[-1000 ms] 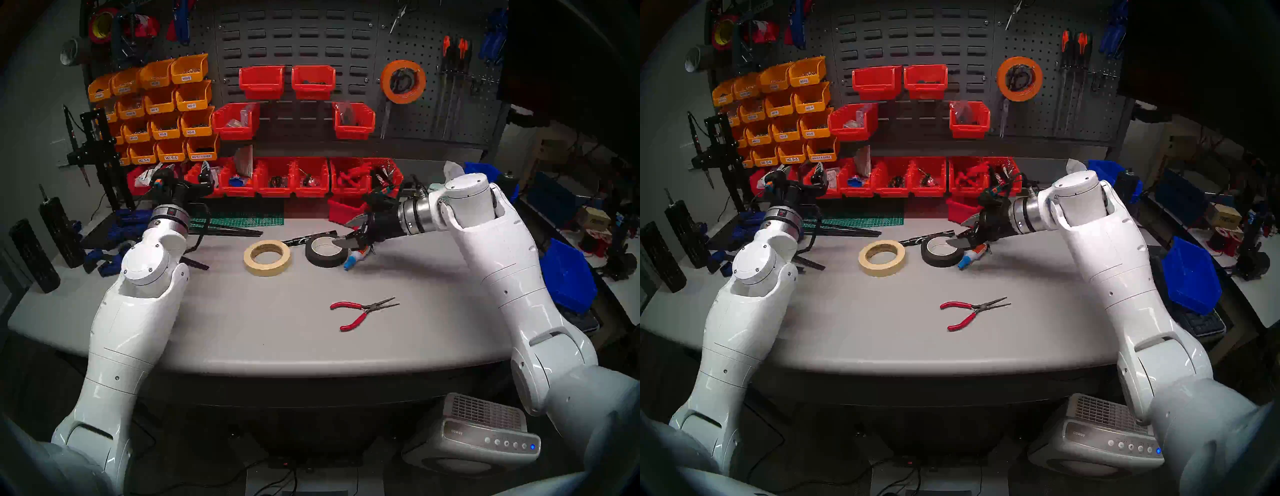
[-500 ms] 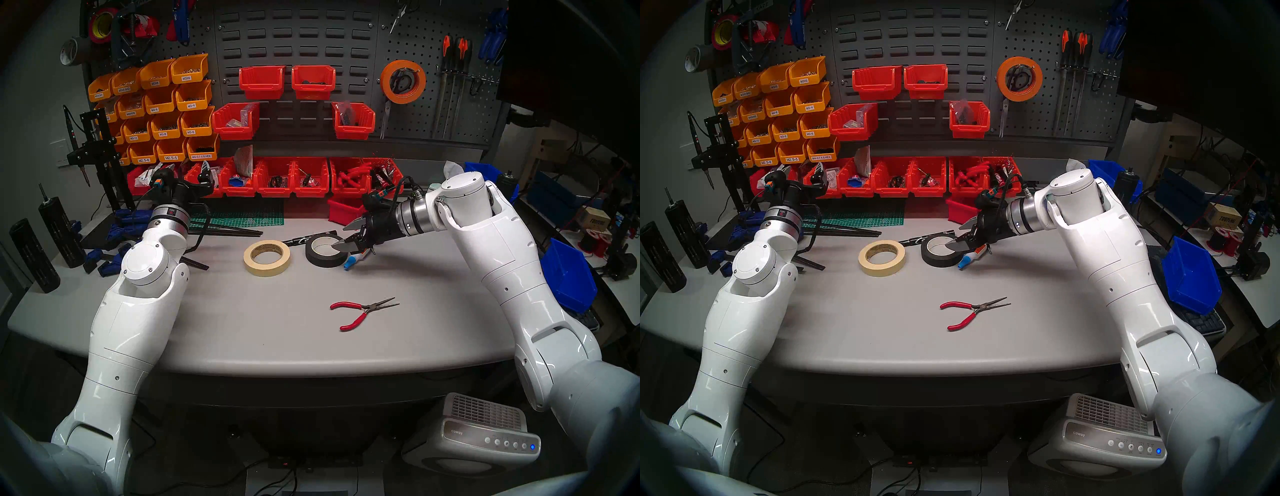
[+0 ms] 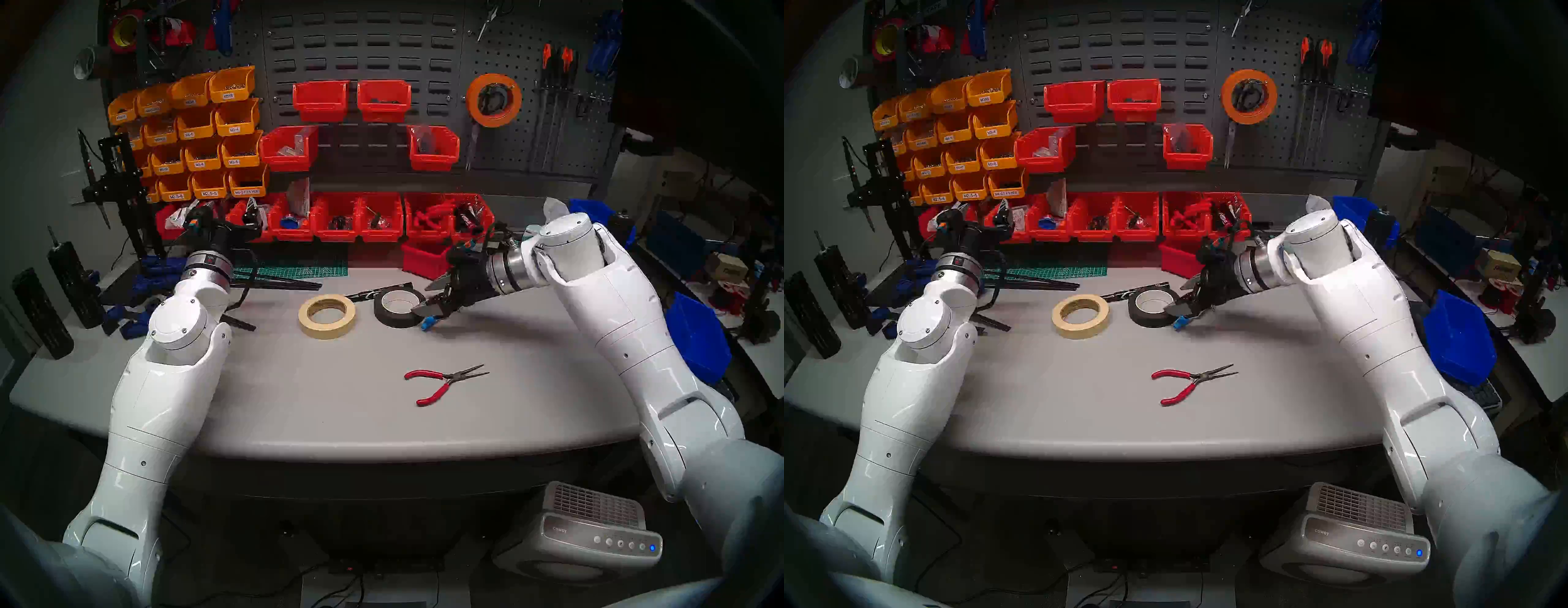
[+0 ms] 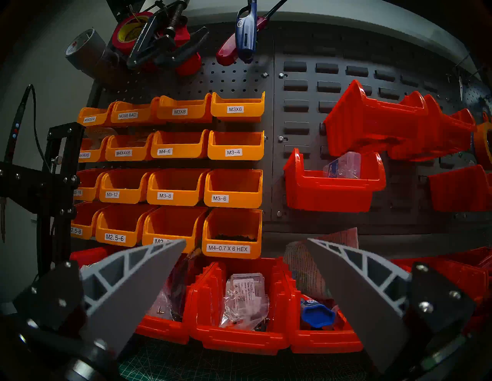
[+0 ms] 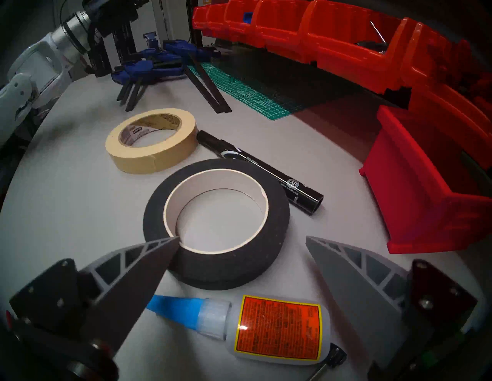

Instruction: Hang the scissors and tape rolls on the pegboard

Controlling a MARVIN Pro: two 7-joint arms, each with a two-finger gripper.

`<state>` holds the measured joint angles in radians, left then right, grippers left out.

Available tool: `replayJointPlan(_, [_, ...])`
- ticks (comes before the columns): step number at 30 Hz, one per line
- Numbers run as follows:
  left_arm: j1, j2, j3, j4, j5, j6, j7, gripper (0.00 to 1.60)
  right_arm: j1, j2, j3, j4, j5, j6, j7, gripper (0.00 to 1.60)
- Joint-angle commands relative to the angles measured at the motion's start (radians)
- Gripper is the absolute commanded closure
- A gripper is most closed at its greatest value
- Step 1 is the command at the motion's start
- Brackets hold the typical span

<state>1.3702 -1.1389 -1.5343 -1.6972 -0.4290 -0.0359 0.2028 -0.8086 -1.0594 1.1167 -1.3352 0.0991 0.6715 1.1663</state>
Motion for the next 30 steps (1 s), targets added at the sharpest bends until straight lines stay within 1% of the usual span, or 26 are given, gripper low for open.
replayJointPlan(1, [-0.036, 0.001, -0.009, -0.03, 0.0, -0.017, -0.002, 0.0, 0.063, 0.013, -0.013, -0.018, 0.021, -0.004, 0.081, 0.0])
replayJointPlan(3, [-0.036, 0.001, -0.009, -0.03, 0.0, -0.016, -0.002, 0.0, 0.078, 0.006, -0.024, -0.009, 0.029, -0.009, 0.071, 0.0])
replayJointPlan(10, [-0.036, 0.001, -0.009, -0.03, 0.0, -0.016, -0.002, 0.0, 0.102, -0.023, -0.034, 0.026, 0.041, -0.032, 0.037, 0.0])
replayJointPlan(21, [-0.036, 0.001, -0.009, -0.03, 0.0, -0.017, -0.002, 0.0, 0.126, -0.049, -0.053, 0.073, 0.037, -0.057, 0.045, 0.0])
replayJointPlan(30, [-0.036, 0.001, -0.009, -0.03, 0.0, -0.017, -0.002, 0.0, 0.136, -0.066, -0.063, 0.118, 0.024, -0.078, 0.034, 0.0])
